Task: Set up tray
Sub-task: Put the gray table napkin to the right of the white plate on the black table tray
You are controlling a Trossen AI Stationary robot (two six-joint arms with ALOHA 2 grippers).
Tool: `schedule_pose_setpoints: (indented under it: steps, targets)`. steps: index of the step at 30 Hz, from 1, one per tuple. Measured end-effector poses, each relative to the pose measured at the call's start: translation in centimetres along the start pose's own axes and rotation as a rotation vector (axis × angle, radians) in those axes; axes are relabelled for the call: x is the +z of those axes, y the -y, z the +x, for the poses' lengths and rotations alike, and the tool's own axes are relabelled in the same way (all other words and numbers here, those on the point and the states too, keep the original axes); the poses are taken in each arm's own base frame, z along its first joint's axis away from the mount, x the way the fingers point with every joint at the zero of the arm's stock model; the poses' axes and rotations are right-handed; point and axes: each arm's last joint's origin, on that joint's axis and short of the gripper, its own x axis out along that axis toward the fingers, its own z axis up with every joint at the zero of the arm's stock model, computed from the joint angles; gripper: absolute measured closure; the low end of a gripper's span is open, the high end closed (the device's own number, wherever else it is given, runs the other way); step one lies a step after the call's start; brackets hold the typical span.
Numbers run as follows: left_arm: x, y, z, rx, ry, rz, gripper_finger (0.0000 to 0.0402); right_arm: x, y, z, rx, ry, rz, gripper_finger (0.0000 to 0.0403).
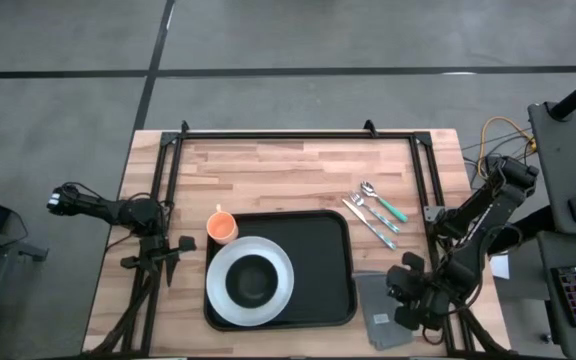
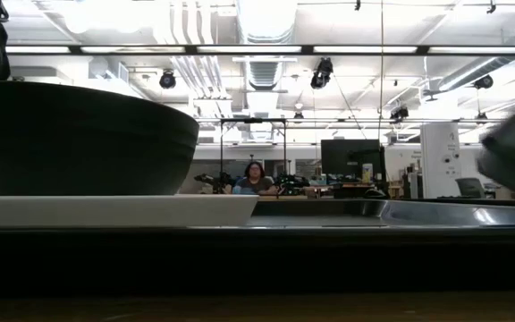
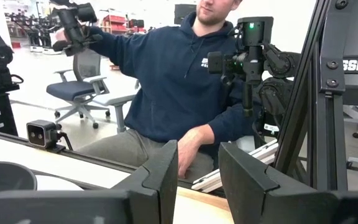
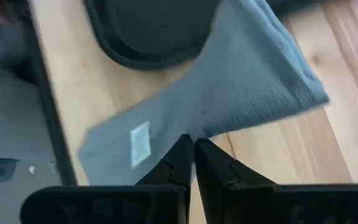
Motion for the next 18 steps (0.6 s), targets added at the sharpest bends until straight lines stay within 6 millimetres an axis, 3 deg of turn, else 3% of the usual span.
schedule_pose_setpoints:
  steps: [10, 18]
  targets:
    - [0.0, 0.0, 0.0, 0.0, 0.0, 0.0, 0.0304, 2.6, -2.6, -2.2, 0.174, 0.105, -0.183, 0.0395]
    - [0.0, 0.0, 0.0, 0.0, 0.0, 0.0, 0.0304, 5.0, -2.9, -3.3, 0.184, 0.172, -0.314, 0.0395]
